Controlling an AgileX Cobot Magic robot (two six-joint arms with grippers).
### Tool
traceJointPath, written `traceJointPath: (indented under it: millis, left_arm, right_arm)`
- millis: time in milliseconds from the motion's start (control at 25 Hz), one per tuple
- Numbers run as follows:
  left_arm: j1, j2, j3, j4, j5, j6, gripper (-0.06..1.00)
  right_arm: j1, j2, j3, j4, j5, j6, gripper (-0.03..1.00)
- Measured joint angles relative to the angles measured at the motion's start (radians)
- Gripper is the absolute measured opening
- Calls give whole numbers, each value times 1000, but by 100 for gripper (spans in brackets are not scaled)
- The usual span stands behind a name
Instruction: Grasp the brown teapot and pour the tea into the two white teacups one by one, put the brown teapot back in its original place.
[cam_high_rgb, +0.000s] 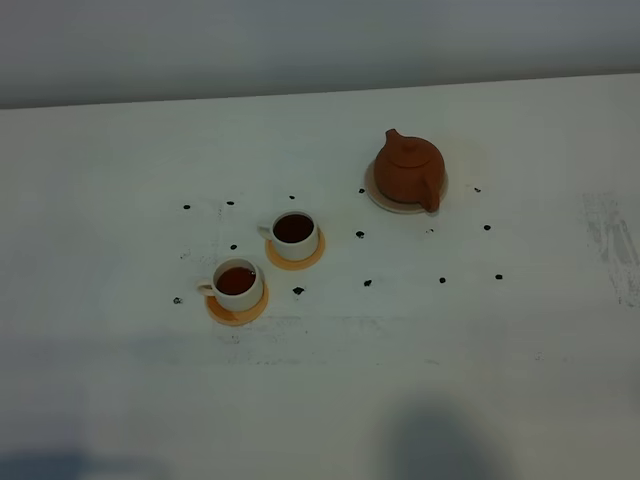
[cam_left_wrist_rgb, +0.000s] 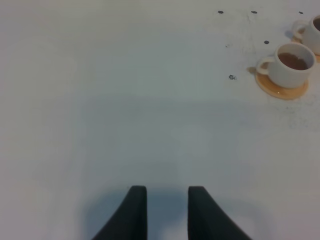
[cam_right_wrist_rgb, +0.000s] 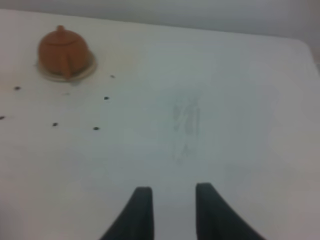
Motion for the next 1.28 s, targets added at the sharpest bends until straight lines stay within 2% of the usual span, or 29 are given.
traceJointPath:
  millis: [160,1280]
  left_arm:
    - [0,0,0,0,0,0,22]
    - [0,0,0,17,0,0,22]
  right_arm:
    - [-40,0,0,25,0,-33,20]
    - [-42,0,0,29,0,-41,20]
